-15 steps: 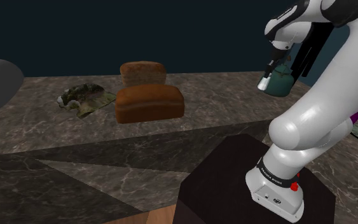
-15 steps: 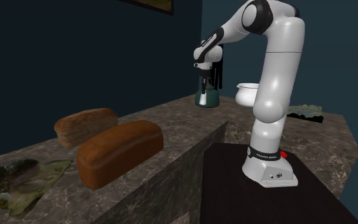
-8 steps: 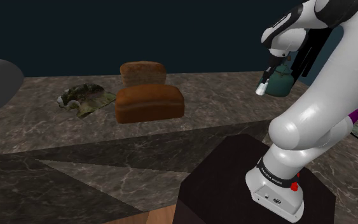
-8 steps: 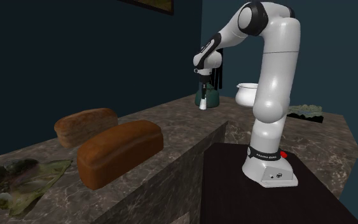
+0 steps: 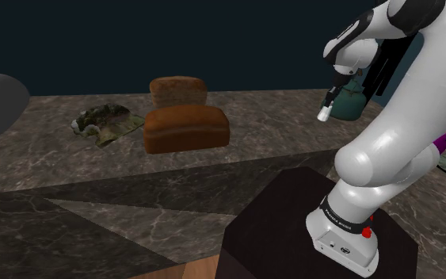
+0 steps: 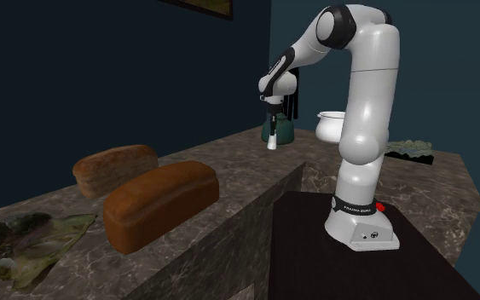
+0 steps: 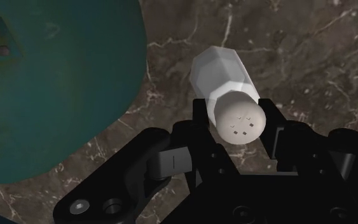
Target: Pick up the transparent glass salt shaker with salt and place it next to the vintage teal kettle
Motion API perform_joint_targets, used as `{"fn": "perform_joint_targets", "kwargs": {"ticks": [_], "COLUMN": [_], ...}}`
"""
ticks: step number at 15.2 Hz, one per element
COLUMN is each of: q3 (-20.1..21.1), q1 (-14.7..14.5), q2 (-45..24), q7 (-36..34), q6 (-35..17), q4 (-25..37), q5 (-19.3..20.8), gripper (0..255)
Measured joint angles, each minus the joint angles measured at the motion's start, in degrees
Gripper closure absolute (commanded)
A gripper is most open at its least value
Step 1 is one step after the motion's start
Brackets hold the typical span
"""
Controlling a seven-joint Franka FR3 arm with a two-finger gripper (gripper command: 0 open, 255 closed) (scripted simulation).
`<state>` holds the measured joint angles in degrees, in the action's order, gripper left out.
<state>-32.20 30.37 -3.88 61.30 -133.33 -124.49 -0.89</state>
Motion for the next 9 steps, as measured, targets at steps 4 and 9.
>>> {"fn": "perform_joint_targets", "kwargs": {"ticks": [4,9], "q3": [0.00,-0.05], "q1": [0.00,-0.23], "q2": [0.00,1.86], "q7": [0.00,-0.94], "q6": [-0.01,2.28], "q4": [0.00,0.75], "q5": [0.00,1.32], "gripper": [0,0]}}
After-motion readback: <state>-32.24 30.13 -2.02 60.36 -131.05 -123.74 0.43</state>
